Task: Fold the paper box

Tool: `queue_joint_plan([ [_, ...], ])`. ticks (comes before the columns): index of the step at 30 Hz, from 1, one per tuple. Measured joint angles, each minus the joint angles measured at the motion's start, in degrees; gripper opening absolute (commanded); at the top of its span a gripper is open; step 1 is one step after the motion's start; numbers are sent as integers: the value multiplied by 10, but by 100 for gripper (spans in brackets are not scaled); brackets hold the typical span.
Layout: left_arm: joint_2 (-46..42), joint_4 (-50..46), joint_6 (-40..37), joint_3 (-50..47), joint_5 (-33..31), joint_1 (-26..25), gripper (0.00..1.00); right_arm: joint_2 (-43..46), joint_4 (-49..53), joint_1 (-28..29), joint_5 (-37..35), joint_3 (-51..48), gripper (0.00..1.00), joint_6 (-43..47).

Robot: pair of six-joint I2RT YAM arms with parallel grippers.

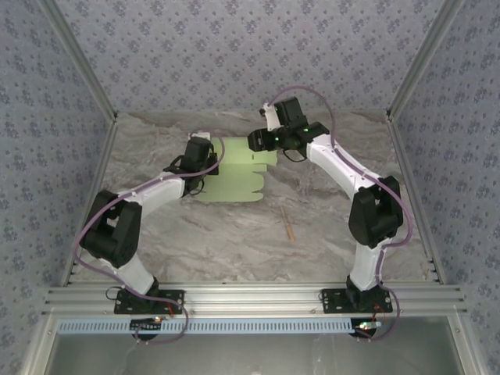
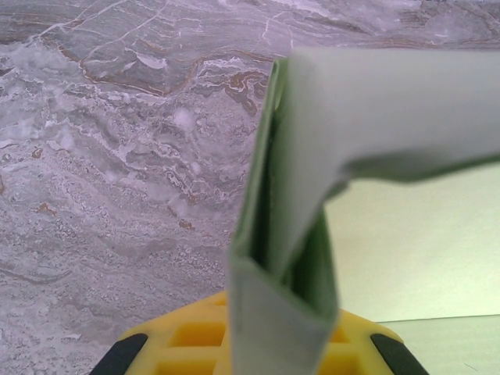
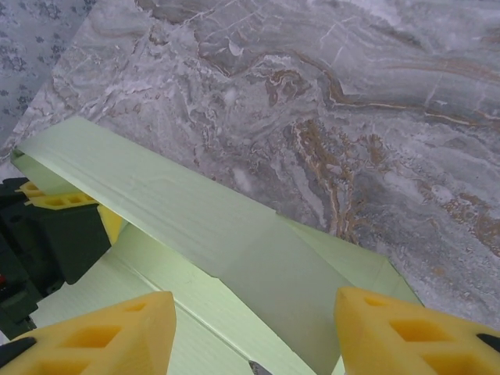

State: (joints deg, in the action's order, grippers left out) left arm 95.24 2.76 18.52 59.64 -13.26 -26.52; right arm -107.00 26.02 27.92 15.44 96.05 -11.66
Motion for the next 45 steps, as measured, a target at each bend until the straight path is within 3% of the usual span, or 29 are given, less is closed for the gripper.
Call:
queue_joint_plan([
  [30,0,-9,0,0,-12,7,0,-32,-85,33,35,-20,49,-111],
  [38,0,-17,0,-3,-16,7,0,-45,-82,36,34,-8,49,-105],
  [45,0,-16,0,-4,-10,8,0,-34,-63,36,11,-26,55,-83],
])
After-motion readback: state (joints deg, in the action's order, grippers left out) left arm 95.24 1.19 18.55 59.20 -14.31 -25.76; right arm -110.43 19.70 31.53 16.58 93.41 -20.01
